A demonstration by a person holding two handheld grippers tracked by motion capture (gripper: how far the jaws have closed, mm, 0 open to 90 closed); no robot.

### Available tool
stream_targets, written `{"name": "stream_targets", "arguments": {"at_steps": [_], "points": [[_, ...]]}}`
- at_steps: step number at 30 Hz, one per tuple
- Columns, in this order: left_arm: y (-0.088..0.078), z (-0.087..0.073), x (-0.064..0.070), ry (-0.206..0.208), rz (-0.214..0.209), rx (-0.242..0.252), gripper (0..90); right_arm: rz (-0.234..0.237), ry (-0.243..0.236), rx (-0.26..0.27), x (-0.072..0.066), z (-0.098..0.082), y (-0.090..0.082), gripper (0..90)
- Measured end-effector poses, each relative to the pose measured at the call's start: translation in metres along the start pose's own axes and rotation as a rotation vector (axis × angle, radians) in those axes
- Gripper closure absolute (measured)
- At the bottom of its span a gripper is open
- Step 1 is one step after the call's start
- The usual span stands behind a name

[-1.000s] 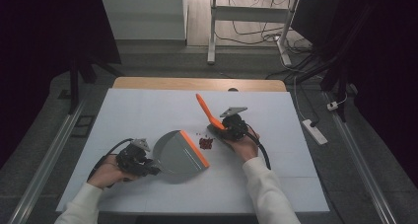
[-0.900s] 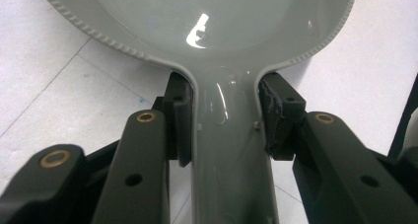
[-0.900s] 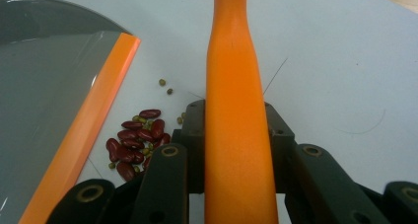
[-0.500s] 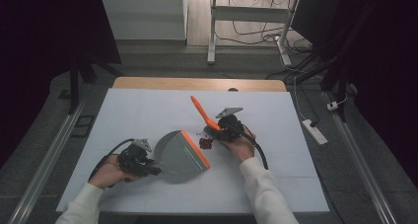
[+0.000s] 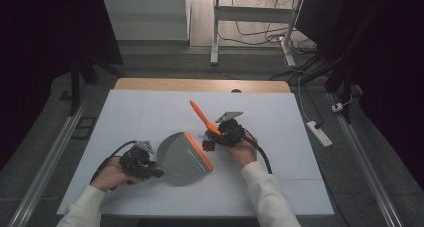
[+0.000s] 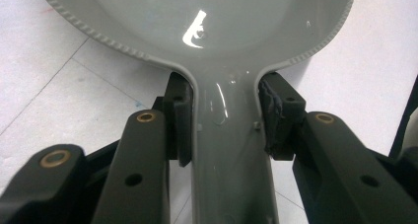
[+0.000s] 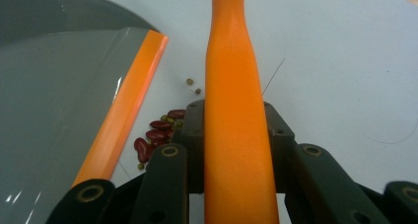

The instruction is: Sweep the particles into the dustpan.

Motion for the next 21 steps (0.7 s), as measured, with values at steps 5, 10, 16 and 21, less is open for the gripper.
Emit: {"name": "stream_targets", "arguments": {"at_steps": [5,10,16,21], "points": [[0.000,0.000,0.000,-0.001,-0.001,0.001,61.9,0.019,-0.001,-0.001,-0.006,0.001,0.000,70.2],[0.000,0.000,0.000,-0.001,-0.001,0.002,61.9,0.047,0.005,0.001,-0.012,0.002,0.000,70.2],[0.001,0.001,0.000,0.001,-0.003,0.001,61.9,0.052,-0.007,0.003,-0.017,0.003,0.001,70.2],[0.001,0.001,0.000,0.001,-0.003,0.000,61.9,0.063,-0.005,0.006,-0.021,0.004,0.002,70.2]]}}
Point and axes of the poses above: each handheld gripper's, and its own axes: y roughly forward along the jaws, z roughly out of its top, x roughly to its right, the point moved 5 cm from there along y, roughly forward along the jaws, and after that the axes turned 3 degrees about -z, right-handed, at the moved point
